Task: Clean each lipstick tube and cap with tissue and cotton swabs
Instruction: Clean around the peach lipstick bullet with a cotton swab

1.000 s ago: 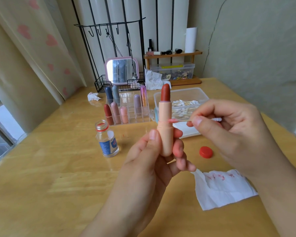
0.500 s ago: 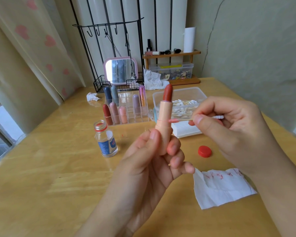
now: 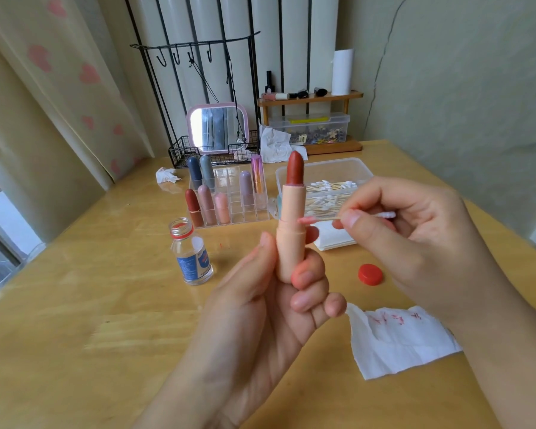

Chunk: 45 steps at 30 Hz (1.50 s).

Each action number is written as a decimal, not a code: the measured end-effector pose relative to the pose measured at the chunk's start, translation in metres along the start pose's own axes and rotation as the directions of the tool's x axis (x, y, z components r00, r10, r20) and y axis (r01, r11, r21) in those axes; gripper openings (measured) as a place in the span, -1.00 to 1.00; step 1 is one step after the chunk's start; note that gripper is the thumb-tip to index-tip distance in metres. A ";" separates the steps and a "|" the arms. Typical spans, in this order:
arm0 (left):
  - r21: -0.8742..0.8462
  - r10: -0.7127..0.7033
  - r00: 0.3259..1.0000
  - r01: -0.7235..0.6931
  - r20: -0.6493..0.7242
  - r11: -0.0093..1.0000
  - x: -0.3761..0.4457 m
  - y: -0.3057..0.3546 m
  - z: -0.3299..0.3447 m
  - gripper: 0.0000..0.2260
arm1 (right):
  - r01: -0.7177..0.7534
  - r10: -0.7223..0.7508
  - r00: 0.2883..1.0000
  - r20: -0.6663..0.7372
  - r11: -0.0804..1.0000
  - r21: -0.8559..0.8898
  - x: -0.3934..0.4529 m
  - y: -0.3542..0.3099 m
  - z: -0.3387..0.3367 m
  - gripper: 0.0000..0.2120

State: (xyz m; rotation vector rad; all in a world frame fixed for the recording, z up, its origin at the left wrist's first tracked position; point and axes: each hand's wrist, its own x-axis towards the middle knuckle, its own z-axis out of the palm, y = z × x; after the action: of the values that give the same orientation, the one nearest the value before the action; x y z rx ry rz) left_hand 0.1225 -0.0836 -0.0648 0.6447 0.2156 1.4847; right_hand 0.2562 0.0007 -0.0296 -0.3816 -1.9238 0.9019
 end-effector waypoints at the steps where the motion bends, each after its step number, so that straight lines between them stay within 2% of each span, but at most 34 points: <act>1: -0.003 -0.017 1.000 0.017 0.012 1.000 0.000 0.002 0.002 -0.74 | -0.001 0.001 1.000 0.011 1.000 0.015 -0.001 0.000 0.002 -0.83; 4: 0.071 -0.021 1.000 0.021 0.007 0.997 -0.001 0.002 0.006 -0.90 | 0.002 -0.003 1.000 0.029 0.999 0.034 -0.003 -0.002 0.005 -0.83; 7: 0.103 -0.005 1.000 0.003 0.023 0.995 -0.002 0.000 0.005 -0.92 | 0.000 0.000 1.000 0.026 1.000 0.028 -0.002 -0.003 0.004 -0.84; 10: 0.092 0.015 1.000 -0.015 -0.001 0.996 -0.002 -0.001 0.003 -0.84 | 0.003 -0.003 1.000 0.000 1.000 -0.002 0.001 0.000 -0.001 -0.86; 15: 0.193 0.083 0.994 -0.067 -0.075 0.979 -0.002 -0.004 0.001 -0.69 | -0.009 0.009 1.000 0.029 1.000 0.024 -0.002 -0.001 0.001 -0.88; 22: 0.043 -0.040 0.999 0.039 0.034 0.998 -0.001 0.000 0.000 -0.69 | -0.001 0.001 1.000 -0.001 1.000 -0.010 0.001 -0.001 -0.004 -0.84; 28: 0.114 0.004 0.999 -0.008 0.034 0.993 -0.003 0.001 0.004 -0.96 | -0.007 0.005 0.999 0.033 0.998 0.056 -0.002 -0.003 0.003 -0.85; 34: 0.143 0.024 0.999 -0.027 0.024 0.989 -0.001 -0.001 0.000 -0.79 | 0.005 -0.005 1.000 -0.006 0.999 0.039 0.001 -0.002 -0.002 -0.86; 36: 0.176 0.029 0.999 -0.034 0.032 0.984 -0.001 -0.001 0.001 -0.77 | 0.014 -0.014 1.000 0.012 0.999 0.047 -0.001 -0.003 -0.001 -0.87; 39: 0.220 0.071 0.997 -0.069 -0.005 0.973 -0.001 -0.003 0.000 -0.70 | -0.021 0.010 0.997 0.077 0.988 0.150 -0.006 -0.009 0.005 -0.86; 41: 0.278 0.143 0.989 -0.128 -0.035 0.952 -0.001 -0.005 0.001 -0.73 | 0.023 -0.027 0.998 0.053 0.997 0.074 -0.007 -0.010 0.007 -0.86; 43: 0.382 0.242 0.966 -0.192 -0.087 0.904 -0.001 -0.006 0.003 -0.86 | 0.056 -0.059 0.998 -0.021 0.990 -0.130 -0.005 -0.009 0.003 -0.85; 45: 0.494 0.328 0.934 -0.221 -0.141 0.841 -0.001 -0.006 0.002 -0.91 | 0.029 -0.040 0.997 -0.058 0.984 -0.178 -0.003 -0.008 0.001 -0.84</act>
State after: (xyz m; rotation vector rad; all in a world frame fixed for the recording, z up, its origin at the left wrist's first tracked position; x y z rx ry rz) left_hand 0.1288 -0.0853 -0.0670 0.9307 0.7004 1.8044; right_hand 0.2580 -0.0070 -0.0258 -0.4738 -1.9534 0.6905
